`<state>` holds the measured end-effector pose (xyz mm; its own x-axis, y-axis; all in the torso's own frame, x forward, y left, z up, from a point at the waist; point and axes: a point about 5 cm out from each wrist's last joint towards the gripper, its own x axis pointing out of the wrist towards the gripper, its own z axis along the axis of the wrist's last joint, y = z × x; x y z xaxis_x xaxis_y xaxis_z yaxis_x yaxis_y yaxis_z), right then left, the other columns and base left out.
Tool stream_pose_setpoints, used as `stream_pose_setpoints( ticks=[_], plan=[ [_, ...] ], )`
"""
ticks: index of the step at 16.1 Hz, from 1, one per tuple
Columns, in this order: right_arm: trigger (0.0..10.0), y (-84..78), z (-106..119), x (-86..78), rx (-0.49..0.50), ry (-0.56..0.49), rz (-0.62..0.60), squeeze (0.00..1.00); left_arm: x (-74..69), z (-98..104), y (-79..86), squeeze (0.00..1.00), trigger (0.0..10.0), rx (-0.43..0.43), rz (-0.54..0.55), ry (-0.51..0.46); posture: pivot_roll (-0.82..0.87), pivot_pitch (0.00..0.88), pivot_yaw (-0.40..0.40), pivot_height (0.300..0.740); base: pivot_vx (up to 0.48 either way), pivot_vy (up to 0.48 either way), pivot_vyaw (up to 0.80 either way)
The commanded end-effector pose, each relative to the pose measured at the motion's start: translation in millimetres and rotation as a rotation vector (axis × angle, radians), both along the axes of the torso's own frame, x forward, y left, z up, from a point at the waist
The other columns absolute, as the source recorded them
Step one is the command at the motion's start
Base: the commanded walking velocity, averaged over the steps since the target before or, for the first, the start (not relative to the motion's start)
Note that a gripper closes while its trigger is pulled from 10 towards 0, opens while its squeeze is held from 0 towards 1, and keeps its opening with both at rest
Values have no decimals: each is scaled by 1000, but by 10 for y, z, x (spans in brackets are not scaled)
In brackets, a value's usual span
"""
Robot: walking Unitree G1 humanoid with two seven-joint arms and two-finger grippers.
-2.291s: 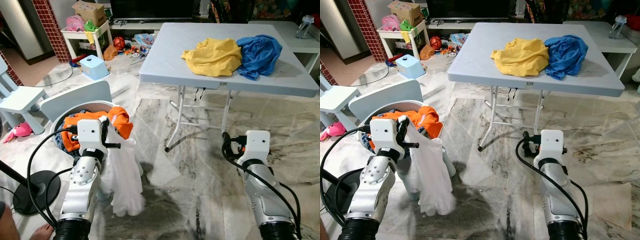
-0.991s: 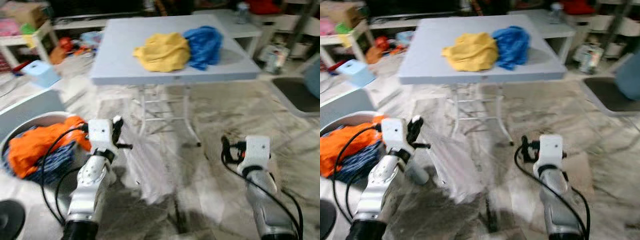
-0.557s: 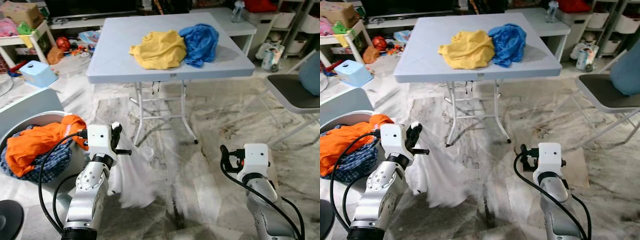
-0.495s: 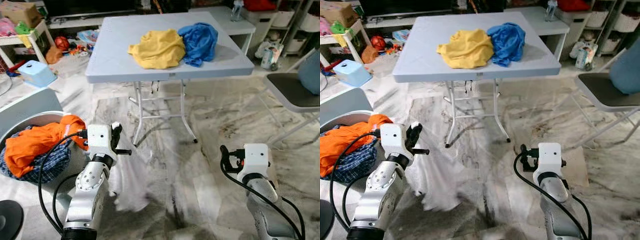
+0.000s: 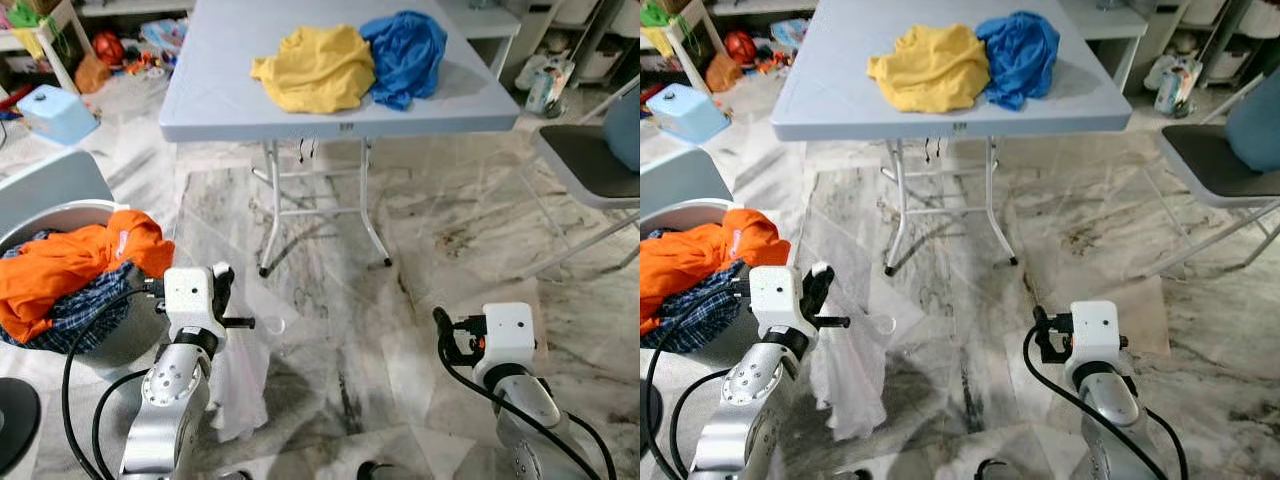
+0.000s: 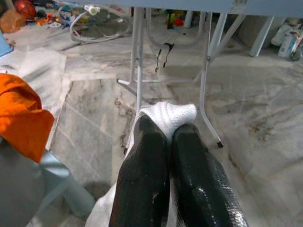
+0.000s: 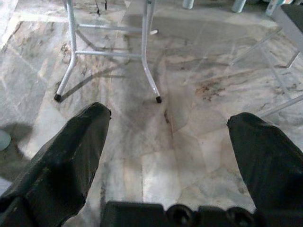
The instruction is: Hang hanger
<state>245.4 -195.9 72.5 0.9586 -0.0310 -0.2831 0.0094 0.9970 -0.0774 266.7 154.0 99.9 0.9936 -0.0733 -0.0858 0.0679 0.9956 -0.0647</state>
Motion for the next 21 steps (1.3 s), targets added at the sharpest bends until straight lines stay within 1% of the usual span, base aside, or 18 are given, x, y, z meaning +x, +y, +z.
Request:
stream_pose_setpoints(
  ticks=[1, 3, 5, 7, 9, 10, 12, 13, 15, 17, 20, 21],
  plan=[
    [10000, -3, 24, -24, 0, 1, 1, 0, -7, 69, -19, 0, 10000, 5, 3, -26, -111, 204, 4, 740, 0, 0, 0],
    [10000, -12, 55, -8, 0, -10, -8, 0, 39, 83, -32, 0, 10000, 6, 7, -31, -116, 189, 11, 740, 0, 0, 0],
    [10000, -49, 92, 32, 3, -40, -37, 0, 90, 130, -64, 0, 10000, -11, -21, -52, -117, 158, 22, 740, 0, 0, 0],
    [10000, -93, 116, 89, 2, -55, -68, 0, 148, 179, -77, 0, 10000, -20, -43, -81, -115, 107, 27, 740, 0, 0, 0],
    [10000, -103, 113, 141, 2, -61, -70, 0, 205, 221, -68, 0, 10000, -23, -49, -105, -113, 70, 31, 740, 0, 0, -628],
    [10000, -113, 116, 172, -5, -70, -75, 0, 237, 224, -40, 0, 10000, -1, -25, -107, -114, 52, 33, 740, 0, 0, -556],
    [10000, -124, 151, 236, -1, -89, -86, 0, 257, 215, -29, 0, 10000, -12, -16, -114, -121, 8, 35, 740, 0, 0, -503],
    [10000, -123, 159, 264, -1, -98, -86, 0, 264, 189, -28, 0, 10000, -18, -9, -109, -122, 0, 38, 740, 0, 0, -706],
    [10000, -108, 157, 342, 2, -112, -80, 0, 298, 148, -77, 0, 10000, -20, -24, -107, -121, 0, 40, 740, 0, 0, -609],
    [10000, -75, 206, 428, 10, -146, -74, 0, 371, 187, -107, 0, 10000, -21, -37, -129, -120, 0, 49, 740, 0, 0, -594],
    [10000, -33, 232, 514, 21, -171, -76, 0, 465, 234, -104, 0, 10000, -20, -40, -149, -122, 0, 66, 740, 82, 0, 0],
    [10000, -2, 243, 570, 27, -189, -75, 0, 526, 247, -116, 0, 10000, -20, -38, -157, -124, 0, 74, 740, 244, 0, 0]
  ],
)
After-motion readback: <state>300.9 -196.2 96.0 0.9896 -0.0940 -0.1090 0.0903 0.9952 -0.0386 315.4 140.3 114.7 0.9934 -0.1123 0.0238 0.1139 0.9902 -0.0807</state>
